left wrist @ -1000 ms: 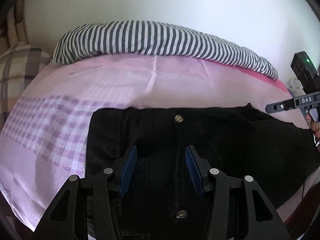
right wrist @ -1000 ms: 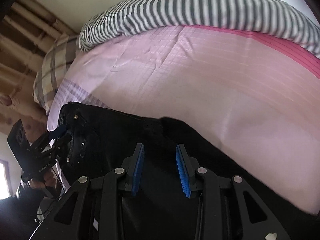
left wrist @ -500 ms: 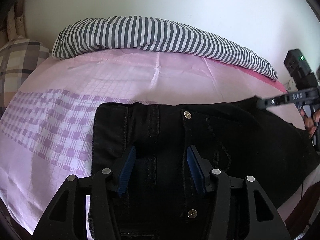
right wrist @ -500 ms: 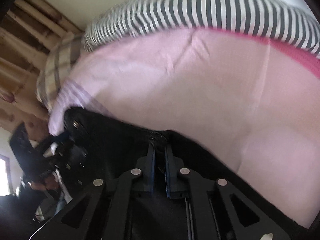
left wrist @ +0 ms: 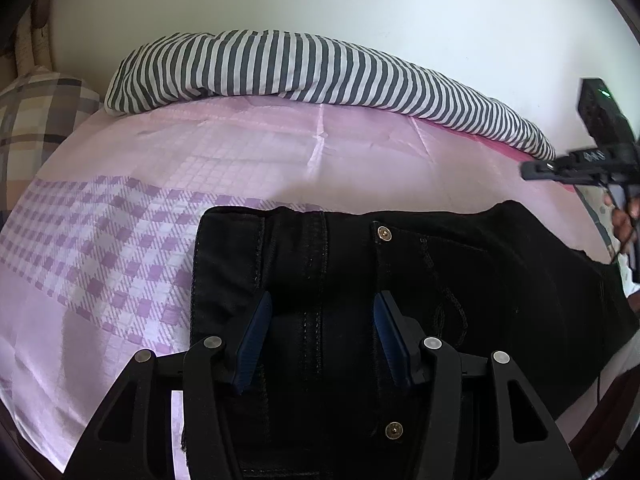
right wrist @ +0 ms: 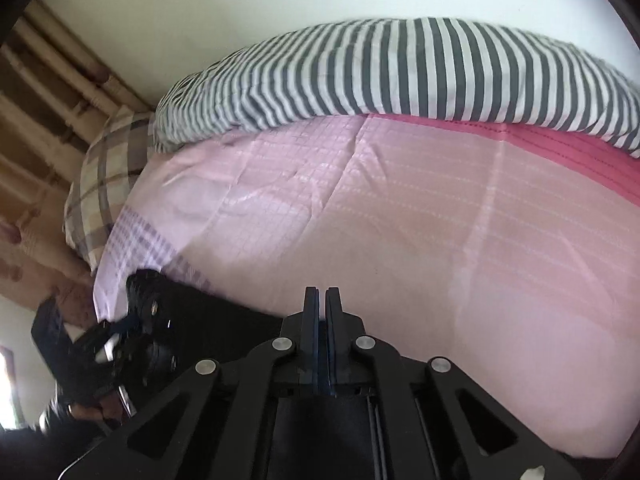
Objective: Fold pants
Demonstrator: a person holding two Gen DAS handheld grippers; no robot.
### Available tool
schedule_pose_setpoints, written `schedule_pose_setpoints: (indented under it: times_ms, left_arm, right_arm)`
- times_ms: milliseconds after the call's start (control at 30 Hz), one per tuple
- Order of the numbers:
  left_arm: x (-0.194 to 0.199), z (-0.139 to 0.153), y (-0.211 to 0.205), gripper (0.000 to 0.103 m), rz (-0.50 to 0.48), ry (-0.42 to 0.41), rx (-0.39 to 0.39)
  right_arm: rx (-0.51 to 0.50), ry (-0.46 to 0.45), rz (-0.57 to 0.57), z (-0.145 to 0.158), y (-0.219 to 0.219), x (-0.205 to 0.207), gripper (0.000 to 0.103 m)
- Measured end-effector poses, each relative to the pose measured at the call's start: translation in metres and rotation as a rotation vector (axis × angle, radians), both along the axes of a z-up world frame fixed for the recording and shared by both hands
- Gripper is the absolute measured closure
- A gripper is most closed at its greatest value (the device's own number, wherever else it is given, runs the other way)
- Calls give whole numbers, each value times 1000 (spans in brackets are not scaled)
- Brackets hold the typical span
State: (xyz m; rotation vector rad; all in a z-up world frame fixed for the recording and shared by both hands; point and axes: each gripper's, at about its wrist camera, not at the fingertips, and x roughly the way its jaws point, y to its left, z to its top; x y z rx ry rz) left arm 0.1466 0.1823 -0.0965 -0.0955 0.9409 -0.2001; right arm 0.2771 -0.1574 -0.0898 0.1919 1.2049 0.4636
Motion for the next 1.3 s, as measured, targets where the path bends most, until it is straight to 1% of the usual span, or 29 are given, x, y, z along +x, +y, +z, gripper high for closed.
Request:
schedule_pose_setpoints:
  times_ms: [67,133,233,300,433,533,600,800,933,1000,1067,1100,1133,1167,1233,1300]
  left_arm:
    - [0,0,0,48,3,-2,-3]
    - [0,-1,1,49,6,-3,-7]
    - [0,-2,2,48,10,-1,-17]
    - [-1,-1,2,48,11,-1,-18]
    - [-2,-1,2,48,9,-2,-14]
    - [-3,-2,3,48,8,-2,-14]
    - [-3,-2,3,49,8,-2,-17]
    - [-4,-7,3,48,10,0,-26]
    - [-2,-11,7,48,14,10,-54]
    - [-1,-11,5,48,12,12,-43]
    - [-1,-10,3,48,12,12,-22]
    - [-1,-10,1,48,11,13,-12]
    - [-1,-9,0,48,11,14,1]
    - [0,-7,-3,48,11,17,20]
    - [-1,-4,-6,48,10,16,50]
    - [-7,2,-13,48,-1,-3,84]
  right_arm:
    - [0,11,15,3,1,-14,97]
    - [11,33,29,-2,4,-28,97]
    - [-5,66,46,-16,14,-44,97]
    - [-18,91,33,-31,19,-49,97]
    - [-86,70,-26,-47,21,-43,98]
    - [-82,41,-74,-47,21,-35,98]
    - [-104,29,-87,-46,20,-32,103]
    - [-103,41,-114,-50,18,-28,103]
    - [-122,32,-137,-52,21,-26,103]
    - [-107,34,-157,-50,20,-26,102]
    - [-57,31,-179,-46,14,-28,99]
    - [-23,13,-200,-39,8,-33,98]
    - [-12,1,-213,-35,5,-35,90]
    - [-1,-23,-233,-25,-1,-42,83]
    - [22,-75,-257,-6,-14,-57,80]
    - [27,-115,-290,13,-34,-80,79]
